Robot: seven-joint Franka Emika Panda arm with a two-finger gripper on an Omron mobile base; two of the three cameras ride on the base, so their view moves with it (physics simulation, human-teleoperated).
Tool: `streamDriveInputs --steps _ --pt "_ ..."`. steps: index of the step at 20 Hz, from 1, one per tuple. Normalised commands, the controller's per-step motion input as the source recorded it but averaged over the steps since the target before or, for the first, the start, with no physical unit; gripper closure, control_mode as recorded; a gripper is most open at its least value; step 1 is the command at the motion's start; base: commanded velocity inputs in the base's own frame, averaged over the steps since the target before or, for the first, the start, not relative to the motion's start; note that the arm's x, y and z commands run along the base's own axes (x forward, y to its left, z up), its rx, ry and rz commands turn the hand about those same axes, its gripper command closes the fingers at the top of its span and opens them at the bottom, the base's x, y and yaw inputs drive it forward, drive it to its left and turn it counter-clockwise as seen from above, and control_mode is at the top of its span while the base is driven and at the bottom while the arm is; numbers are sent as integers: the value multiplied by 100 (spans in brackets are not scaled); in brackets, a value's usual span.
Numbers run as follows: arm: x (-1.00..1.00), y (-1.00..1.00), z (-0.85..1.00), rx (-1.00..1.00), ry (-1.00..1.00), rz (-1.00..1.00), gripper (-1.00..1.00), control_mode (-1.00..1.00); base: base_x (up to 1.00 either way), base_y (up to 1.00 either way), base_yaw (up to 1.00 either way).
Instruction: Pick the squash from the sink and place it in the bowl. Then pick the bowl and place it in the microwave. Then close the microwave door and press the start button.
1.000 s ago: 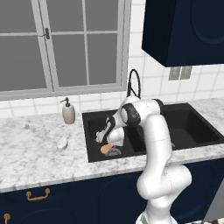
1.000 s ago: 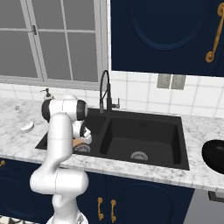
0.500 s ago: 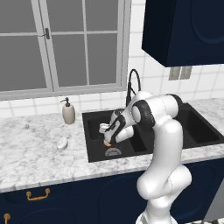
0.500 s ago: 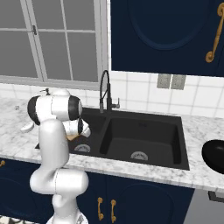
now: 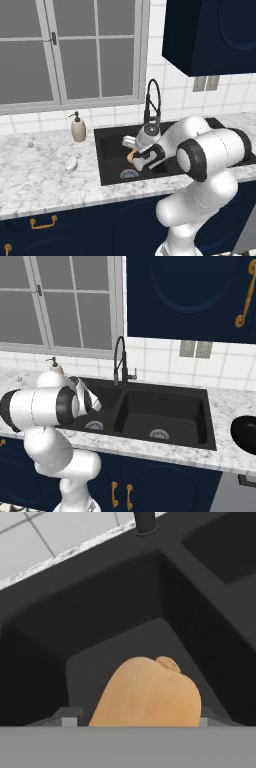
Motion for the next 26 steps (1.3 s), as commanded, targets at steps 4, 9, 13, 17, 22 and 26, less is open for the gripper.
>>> streamDriveInputs --steps 4,9,13,17,22,26 --pt "-91 -45 87 0 -21 -2 100 -100 0 0 0" --pt "-57 -47 99 0 -11 0 100 -100 0 0 0" --pt "-50 -53 86 0 -3 0 100 -100 0 0 0" --pt "-52 -66 55 0 0 0 100 -100 0 0 0" --pt "-52 -75 18 0 4 -3 100 -100 0 0 0" --pt "-50 -85 0 0 6 -4 100 -100 0 0 0"
